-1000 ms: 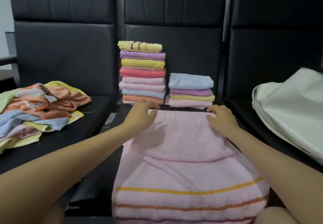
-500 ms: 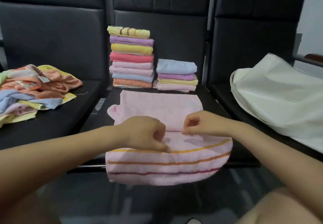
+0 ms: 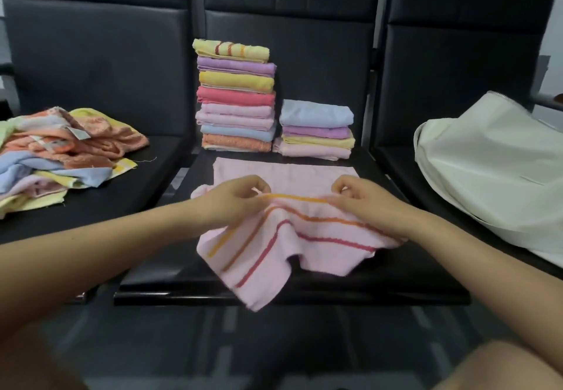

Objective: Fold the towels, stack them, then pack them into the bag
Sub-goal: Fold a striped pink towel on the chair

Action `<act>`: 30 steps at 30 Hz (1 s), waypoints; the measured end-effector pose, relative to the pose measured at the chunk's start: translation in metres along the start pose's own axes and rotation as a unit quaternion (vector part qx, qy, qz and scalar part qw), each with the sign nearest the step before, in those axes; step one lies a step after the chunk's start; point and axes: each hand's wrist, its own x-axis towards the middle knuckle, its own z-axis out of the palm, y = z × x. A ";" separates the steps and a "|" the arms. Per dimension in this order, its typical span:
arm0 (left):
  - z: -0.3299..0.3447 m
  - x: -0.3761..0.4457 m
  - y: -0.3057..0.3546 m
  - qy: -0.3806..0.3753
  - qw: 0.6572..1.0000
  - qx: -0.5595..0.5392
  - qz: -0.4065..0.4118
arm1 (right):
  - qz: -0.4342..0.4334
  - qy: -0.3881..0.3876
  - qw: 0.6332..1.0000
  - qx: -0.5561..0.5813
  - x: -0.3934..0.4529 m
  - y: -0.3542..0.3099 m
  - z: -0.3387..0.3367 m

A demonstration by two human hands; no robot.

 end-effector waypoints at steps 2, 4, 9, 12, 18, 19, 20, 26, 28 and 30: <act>-0.010 0.014 0.001 0.026 0.998 -0.052 -0.037 | 0.029 0.027 0.999 0.016 0.021 -0.007 0.000; -0.018 0.030 -0.004 0.051 0.998 -0.028 -0.036 | 0.035 0.049 0.998 0.003 0.042 -0.013 0.005; -0.031 0.062 -0.033 0.070 0.973 0.219 -0.021 | 0.036 0.067 0.991 -0.112 0.083 0.002 0.016; -0.028 0.072 -0.052 0.063 0.937 0.343 -0.022 | 0.056 0.033 0.974 -0.217 0.095 0.018 0.024; -0.027 0.082 -0.054 0.086 0.937 0.338 0.008 | 0.023 0.037 0.971 -0.236 0.102 0.019 0.031; -0.029 0.081 -0.052 0.095 0.942 0.323 0.016 | 0.008 0.043 0.973 -0.228 0.101 0.019 0.032; -0.030 0.078 -0.050 0.107 0.947 0.302 0.026 | -0.008 0.051 0.975 -0.216 0.100 0.019 0.033; -0.039 0.047 -0.026 0.145 0.969 0.183 0.076 | -0.105 0.104 0.983 -0.107 0.077 -0.007 0.041; -0.039 0.037 -0.020 0.112 0.973 0.183 0.081 | -0.099 0.055 0.992 -0.063 0.064 -0.019 0.042; -0.034 0.031 -0.022 0.065 0.974 0.206 0.071 | -0.072 -0.003 0.991 -0.111 0.055 -0.024 0.048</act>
